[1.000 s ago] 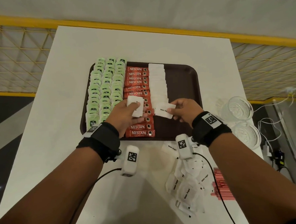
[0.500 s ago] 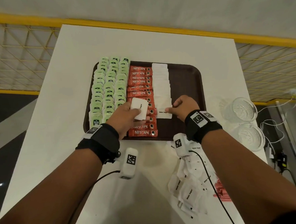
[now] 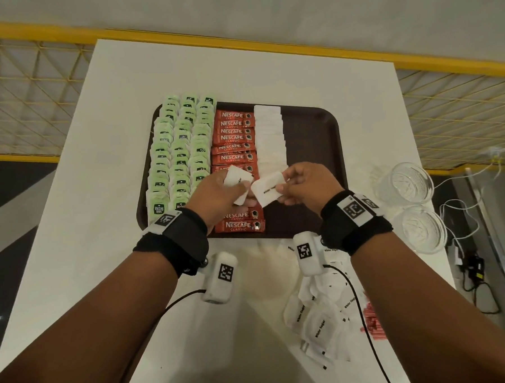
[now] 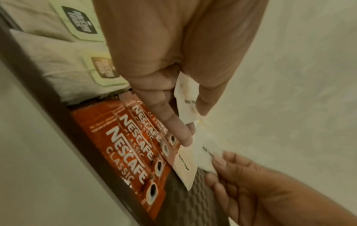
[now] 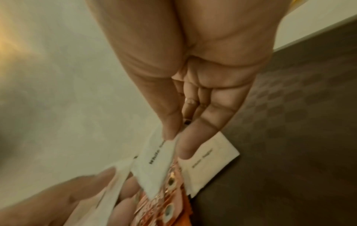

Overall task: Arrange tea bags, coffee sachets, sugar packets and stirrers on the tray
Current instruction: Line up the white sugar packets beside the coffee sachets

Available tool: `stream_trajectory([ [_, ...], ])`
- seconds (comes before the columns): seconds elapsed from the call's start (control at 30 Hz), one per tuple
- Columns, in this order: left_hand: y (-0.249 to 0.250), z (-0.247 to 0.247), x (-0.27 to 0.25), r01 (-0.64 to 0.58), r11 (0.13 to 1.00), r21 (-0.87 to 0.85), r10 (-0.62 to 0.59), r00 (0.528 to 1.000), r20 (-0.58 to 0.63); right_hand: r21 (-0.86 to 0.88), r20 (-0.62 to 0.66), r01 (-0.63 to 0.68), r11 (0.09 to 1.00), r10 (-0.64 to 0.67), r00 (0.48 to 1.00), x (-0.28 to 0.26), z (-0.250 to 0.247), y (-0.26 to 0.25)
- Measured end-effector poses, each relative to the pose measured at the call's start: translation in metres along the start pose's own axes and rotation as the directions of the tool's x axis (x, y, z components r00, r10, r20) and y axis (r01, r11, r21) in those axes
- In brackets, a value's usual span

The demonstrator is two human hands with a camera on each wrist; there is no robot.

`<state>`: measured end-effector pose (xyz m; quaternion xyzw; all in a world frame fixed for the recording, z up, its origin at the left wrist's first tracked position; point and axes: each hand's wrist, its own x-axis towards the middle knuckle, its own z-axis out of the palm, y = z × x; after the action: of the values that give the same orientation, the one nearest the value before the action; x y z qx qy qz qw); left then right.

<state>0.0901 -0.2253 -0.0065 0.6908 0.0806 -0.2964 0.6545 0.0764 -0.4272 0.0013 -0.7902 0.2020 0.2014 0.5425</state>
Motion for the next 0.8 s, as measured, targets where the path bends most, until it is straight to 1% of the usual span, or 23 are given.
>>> stream_trajectory([
  [0.1, -0.002, -0.008, 0.001, 0.03, 0.998, -0.051, -0.031, 0.999, -0.031, 0.178, -0.06, -0.121, 0.976, 0.134, 0.989, -0.002, -0.008, 0.015],
  [0.17, -0.004, -0.011, 0.001, 0.036, 0.997, -0.072, -0.039, 0.998, -0.042, 0.242, -0.072, -0.159, 0.957, 0.181, 0.981, -0.004, -0.008, 0.021],
  [0.2, -0.004, -0.011, 0.0, 0.041, 0.996, -0.083, -0.045, 0.998, -0.046, 0.243, -0.079, -0.17, 0.955, 0.194, 0.978, -0.004, -0.007, 0.023],
  [0.27, -0.005, -0.011, -0.002, 0.051, 0.994, -0.098, -0.056, 0.997, -0.048, 0.154, -0.123, -0.166, 0.974, 0.185, 0.975, -0.003, -0.002, 0.028],
  [0.33, -0.004, -0.011, -0.003, 0.059, 0.991, -0.117, -0.065, 0.997, -0.047, -0.038, -0.208, -0.12, 0.992, 0.109, 0.972, 0.002, 0.003, 0.033],
  [0.37, -0.004, -0.012, -0.004, 0.066, 0.989, -0.131, -0.072, 0.996, -0.043, -0.124, -0.239, -0.1, 0.987, 0.068, 0.969, 0.005, 0.004, 0.035],
  [0.43, -0.004, -0.012, -0.005, 0.076, 0.986, -0.15, -0.079, 0.997, -0.02, -0.216, -0.26, -0.1, 0.971, 0.041, 0.965, 0.01, 0.007, 0.037],
  [0.67, -0.006, -0.012, -0.01, 0.044, 0.998, -0.042, -0.041, 0.996, 0.077, -0.281, -0.288, -0.164, 0.945, 0.08, 0.954, 0.014, 0.011, 0.041],
  [0.73, -0.008, -0.012, -0.01, 0.027, 1.0, 0.01, -0.028, 0.997, 0.076, -0.287, -0.292, -0.166, 0.944, 0.079, 0.953, 0.014, 0.01, 0.043],
  [0.8, -0.01, -0.013, -0.009, 0.0, 0.996, 0.087, -0.004, 0.999, 0.048, -0.28, -0.294, -0.162, 0.946, 0.076, 0.953, 0.013, 0.01, 0.043],
])
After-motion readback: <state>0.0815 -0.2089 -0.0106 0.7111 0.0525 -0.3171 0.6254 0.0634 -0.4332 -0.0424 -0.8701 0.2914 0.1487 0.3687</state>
